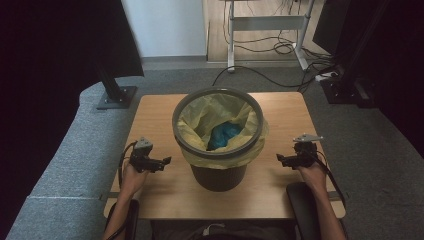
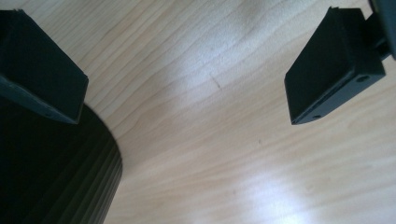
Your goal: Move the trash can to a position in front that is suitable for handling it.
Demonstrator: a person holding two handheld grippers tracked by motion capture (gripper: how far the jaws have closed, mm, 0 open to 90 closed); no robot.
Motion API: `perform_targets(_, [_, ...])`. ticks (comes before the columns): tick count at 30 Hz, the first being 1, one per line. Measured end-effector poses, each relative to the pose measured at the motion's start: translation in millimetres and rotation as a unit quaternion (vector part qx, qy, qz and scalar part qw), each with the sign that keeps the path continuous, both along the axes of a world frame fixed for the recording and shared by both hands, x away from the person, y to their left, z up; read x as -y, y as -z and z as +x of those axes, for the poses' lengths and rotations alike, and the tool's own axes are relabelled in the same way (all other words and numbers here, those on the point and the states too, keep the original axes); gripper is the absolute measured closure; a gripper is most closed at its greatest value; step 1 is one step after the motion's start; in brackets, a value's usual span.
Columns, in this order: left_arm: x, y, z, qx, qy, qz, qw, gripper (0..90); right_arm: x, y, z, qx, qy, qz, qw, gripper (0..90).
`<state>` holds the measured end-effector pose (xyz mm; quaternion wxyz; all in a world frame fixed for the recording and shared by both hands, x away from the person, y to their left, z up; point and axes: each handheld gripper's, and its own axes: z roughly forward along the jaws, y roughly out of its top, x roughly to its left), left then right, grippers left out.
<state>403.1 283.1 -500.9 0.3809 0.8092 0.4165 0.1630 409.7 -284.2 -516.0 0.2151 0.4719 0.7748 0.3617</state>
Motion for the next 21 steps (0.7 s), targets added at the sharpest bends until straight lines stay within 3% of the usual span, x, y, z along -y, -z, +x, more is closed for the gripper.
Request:
perform_targets(7, [1.0, 21.1, 4.8, -0.022, 0.004, 0.025, 0.9994, 0.0, 13.6, 21.3, -0.9, -0.025, 0.007, -0.022, 0.9994, 0.0])
perform_targets(14, [4.4, 36.5, 6.4, -0.041, 0.01, 0.05, 0.9979, 0.0, 24.2, 39.1, -0.4, -0.044, 0.006, -0.021, 0.9988, 0.0])
perform_targets(16, [4.6, 42.8, 7.5, -0.051, 0.012, 0.065, 0.9965, 0.0, 26.0, 41.1, -1.2, -0.032, 0.004, -0.016, 0.9993, 0.0])
perform_targets(21, [4.9, 46.0, 8.1, -0.049, 0.003, 0.06, 0.997, 0.0, 26.2, 41.5, -2.2, -0.03, 0.005, -0.016, 0.9994, 0.0])
